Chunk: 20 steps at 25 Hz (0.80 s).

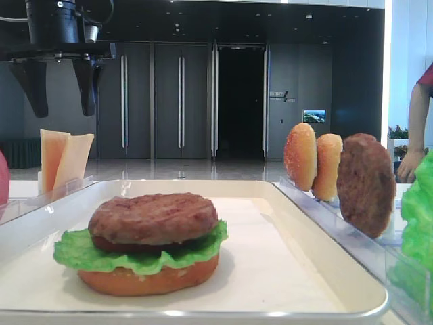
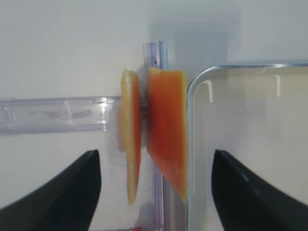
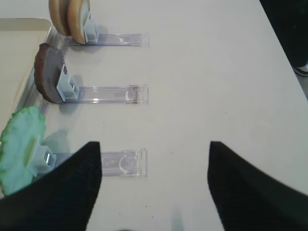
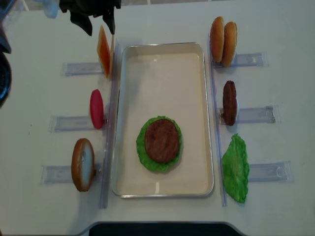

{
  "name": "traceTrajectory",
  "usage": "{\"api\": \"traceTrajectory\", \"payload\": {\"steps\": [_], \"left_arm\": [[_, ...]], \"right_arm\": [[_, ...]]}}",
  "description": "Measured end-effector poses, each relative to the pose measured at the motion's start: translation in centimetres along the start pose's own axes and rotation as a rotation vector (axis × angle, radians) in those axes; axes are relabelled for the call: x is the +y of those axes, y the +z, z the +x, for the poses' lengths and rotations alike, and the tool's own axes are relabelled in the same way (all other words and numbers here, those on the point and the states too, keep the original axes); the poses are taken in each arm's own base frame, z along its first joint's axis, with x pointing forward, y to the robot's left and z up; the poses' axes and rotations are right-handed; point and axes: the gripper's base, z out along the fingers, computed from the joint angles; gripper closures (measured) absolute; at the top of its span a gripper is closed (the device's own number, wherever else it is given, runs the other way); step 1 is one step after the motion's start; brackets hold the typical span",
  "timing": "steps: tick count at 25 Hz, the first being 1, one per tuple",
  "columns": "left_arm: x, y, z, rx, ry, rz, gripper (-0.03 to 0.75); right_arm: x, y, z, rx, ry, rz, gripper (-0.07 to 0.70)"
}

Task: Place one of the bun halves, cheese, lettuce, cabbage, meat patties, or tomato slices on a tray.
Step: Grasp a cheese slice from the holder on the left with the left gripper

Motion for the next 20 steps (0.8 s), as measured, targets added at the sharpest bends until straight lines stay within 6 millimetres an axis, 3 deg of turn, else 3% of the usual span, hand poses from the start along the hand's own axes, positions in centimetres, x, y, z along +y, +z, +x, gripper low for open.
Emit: {"api": "traceTrajectory", "payload": {"steps": [20], "left_arm": [[-2.8, 0.0, 0.7, -0.004, 0.024, -0.008, 0.171]], "right_arm": [[0.0, 0.0, 0.0, 0.000, 0.001, 0.000, 0.153]]}}
